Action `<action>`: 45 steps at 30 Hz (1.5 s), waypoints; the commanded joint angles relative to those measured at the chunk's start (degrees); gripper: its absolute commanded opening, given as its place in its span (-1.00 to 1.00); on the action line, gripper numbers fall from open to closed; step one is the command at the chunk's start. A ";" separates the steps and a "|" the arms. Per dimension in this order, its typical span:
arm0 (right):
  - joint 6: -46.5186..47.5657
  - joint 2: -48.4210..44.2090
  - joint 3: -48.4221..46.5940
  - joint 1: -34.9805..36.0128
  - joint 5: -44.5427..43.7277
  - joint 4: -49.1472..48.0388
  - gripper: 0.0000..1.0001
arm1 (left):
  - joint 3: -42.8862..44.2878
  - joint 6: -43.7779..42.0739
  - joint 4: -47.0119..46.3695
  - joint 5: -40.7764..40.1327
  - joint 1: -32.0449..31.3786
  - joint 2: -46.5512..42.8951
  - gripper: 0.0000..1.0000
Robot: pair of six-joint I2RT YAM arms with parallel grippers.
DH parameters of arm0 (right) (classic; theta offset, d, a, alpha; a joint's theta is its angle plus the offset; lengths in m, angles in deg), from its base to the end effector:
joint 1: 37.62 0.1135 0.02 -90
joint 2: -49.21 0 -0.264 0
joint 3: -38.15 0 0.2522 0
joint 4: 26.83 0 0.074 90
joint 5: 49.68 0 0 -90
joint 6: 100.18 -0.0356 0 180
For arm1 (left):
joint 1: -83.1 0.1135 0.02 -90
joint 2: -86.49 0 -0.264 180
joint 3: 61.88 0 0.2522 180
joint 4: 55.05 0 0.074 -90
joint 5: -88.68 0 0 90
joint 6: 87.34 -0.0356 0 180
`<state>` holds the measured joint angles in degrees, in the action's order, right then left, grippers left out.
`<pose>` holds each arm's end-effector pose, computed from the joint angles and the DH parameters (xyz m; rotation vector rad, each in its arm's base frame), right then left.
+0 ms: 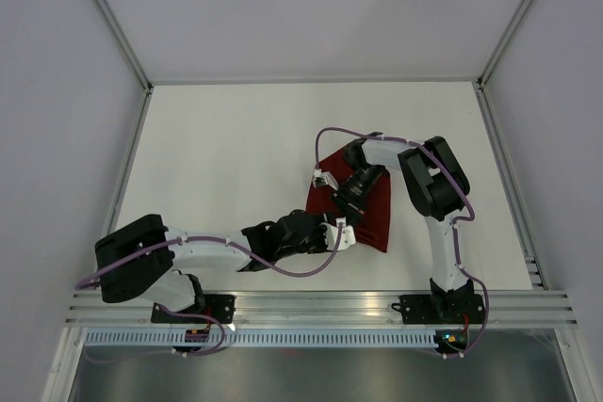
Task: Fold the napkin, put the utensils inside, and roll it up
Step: Roll the napkin with the utensil
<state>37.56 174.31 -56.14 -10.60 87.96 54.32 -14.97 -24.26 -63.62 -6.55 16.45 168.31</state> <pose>0.3014 0.1832 0.1094 1.4309 -2.2475 -1.2454 0.1169 -0.2625 0.1819 1.4506 1.4424 -0.3435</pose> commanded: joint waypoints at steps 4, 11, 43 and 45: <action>3.06 5.07 2.49 -0.22 -14.24 -9.12 -0.57 | 3.68 -8.67 0.53 2.51 -0.85 4.13 0.10; 2.70 5.24 2.22 -0.22 -14.33 -9.21 -0.59 | 5.79 -12.98 4.13 4.88 -1.02 7.30 0.18; 3.32 5.68 2.84 -0.31 -14.24 -8.95 -0.61 | 10.09 -18.97 5.36 6.64 1.35 17.32 -0.43; 3.32 5.60 2.92 -0.22 -14.24 -9.04 -0.61 | 11.06 -18.44 7.72 7.52 1.35 17.76 -0.56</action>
<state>36.51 175.34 -55.66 -10.92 88.40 56.14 -6.80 -41.41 -59.35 -1.31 17.63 184.73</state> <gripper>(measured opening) 0.246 0.250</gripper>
